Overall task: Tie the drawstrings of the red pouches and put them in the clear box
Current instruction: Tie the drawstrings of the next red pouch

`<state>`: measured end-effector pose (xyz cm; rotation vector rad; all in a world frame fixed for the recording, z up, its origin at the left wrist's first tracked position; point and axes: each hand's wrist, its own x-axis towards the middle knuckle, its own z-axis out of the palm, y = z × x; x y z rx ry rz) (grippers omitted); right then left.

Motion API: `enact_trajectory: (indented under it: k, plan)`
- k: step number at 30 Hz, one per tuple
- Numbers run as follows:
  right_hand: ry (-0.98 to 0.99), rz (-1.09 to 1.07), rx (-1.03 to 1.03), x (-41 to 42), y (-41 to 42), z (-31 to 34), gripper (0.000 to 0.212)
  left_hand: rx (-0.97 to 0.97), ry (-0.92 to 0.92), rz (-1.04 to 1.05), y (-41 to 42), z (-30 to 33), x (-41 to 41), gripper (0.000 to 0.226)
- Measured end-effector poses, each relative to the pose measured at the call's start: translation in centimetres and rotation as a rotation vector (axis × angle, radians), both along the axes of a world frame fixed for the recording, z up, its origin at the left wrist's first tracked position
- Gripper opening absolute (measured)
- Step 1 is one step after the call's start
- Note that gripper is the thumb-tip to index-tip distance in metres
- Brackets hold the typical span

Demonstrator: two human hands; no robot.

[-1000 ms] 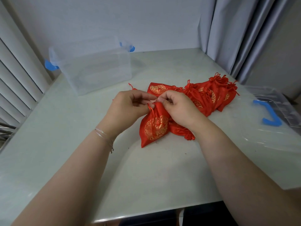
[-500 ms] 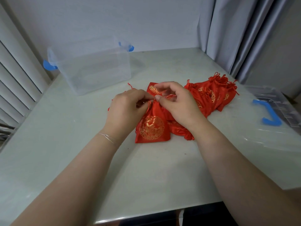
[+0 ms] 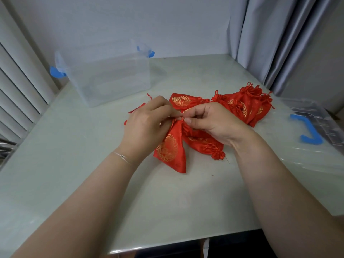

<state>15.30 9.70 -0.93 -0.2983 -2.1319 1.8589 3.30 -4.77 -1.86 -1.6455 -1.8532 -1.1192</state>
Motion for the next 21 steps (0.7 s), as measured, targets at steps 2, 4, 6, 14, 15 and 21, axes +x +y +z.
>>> enact_trajectory:
  k: [2,4,6,14,15,21]
  plan:
    - [0.013,0.001,0.066,0.0,-0.2,0.1,0.020,0.006,-0.119,-0.070,0.1,0.0,0.0,0.017]
    - [0.030,0.001,0.128,0.0,-0.3,0.2,0.020,0.017,-0.238,-0.112,0.1,0.1,0.2,0.022]
    - [0.034,-0.013,0.194,0.1,-0.4,0.4,0.017,0.004,-0.281,-0.110,0.1,0.2,0.2,0.022]
    - [-0.095,-0.202,0.805,-0.8,-1.4,-0.4,0.004,-0.102,-0.118,0.010,-0.4,0.5,-0.5,0.020]
    - [-0.122,-0.230,0.863,-0.8,-1.2,-0.3,0.006,-0.092,-0.131,0.012,-0.4,0.5,-0.3,0.017]
    - [-0.129,-0.250,0.317,-0.7,-0.9,-0.1,0.013,-0.025,-0.040,-0.033,-0.1,0.4,-0.1,0.009]
